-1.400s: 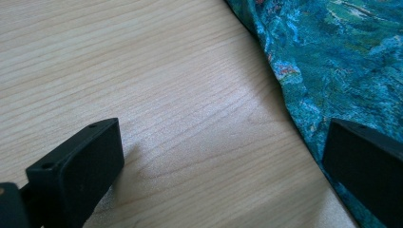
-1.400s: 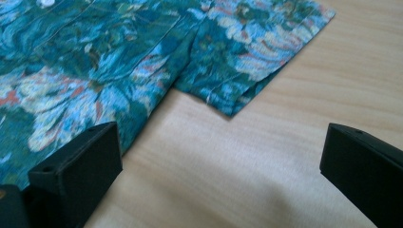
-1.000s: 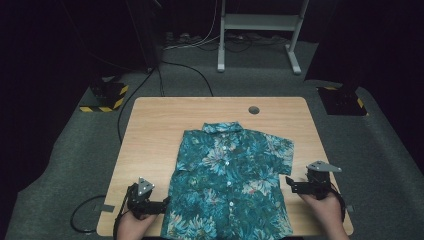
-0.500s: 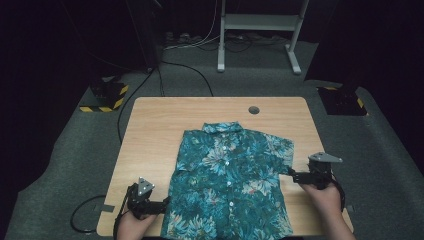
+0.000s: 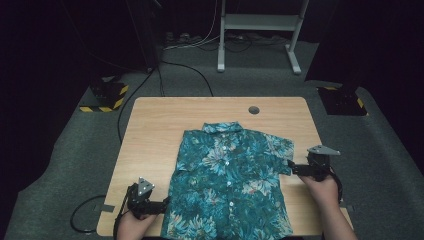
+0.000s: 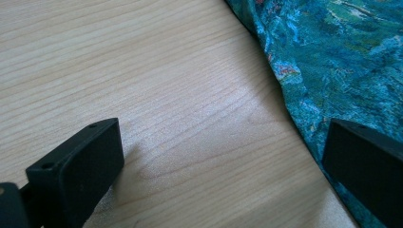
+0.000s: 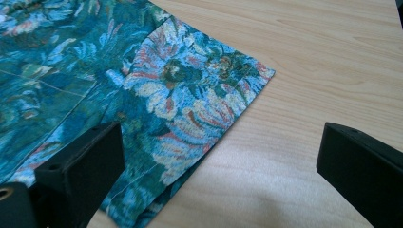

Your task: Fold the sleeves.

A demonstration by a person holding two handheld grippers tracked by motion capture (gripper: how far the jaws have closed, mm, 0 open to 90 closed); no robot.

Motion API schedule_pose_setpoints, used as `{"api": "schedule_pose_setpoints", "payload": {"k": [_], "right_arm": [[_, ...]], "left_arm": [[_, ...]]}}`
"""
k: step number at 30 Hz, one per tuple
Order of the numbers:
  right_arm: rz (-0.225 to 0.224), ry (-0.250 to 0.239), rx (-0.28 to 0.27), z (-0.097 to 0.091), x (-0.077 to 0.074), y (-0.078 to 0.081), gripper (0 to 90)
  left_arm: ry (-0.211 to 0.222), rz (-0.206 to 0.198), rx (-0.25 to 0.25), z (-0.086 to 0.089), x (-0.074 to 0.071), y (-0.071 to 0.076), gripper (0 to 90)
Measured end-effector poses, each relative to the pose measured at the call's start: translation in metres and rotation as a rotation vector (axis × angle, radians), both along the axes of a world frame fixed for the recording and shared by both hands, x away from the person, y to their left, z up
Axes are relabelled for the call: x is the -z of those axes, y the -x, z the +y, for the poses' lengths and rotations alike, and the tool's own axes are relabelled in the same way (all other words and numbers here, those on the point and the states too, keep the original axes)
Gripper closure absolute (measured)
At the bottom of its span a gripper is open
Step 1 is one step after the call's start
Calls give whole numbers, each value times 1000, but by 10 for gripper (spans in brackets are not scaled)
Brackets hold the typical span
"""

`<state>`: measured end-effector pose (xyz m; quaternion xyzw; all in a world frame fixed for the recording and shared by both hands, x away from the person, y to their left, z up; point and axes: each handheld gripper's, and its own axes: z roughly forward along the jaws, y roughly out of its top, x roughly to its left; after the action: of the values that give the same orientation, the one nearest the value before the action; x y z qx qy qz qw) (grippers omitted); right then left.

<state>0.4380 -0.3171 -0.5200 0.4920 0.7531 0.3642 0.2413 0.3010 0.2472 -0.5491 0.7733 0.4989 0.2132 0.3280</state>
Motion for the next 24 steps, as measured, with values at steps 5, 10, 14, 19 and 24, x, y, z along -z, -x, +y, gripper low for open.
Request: {"api": "schedule_pose_setpoints", "payload": {"k": [5, 10, 14, 19, 24], "right_arm": [[-3, 3, 1, 3, 2, -10, 42], [-1, 3, 8, 6, 3, -21, 62], [-3, 4, 8, 7, 5, -30, 85], [16, -2, 18, 6, 10, -39, 207], [35, -15, 37, 6, 14, -47, 241]], "left_arm": [[0, 0, 0, 0, 0, 0, 4], [0, 0, 0, 0, 0, 0, 4], [0, 0, 0, 0, 0, 0, 4], [1, 0, -1, 0, 0, 0, 4], [1, 0, -2, 0, 0, 0, 4]]}}
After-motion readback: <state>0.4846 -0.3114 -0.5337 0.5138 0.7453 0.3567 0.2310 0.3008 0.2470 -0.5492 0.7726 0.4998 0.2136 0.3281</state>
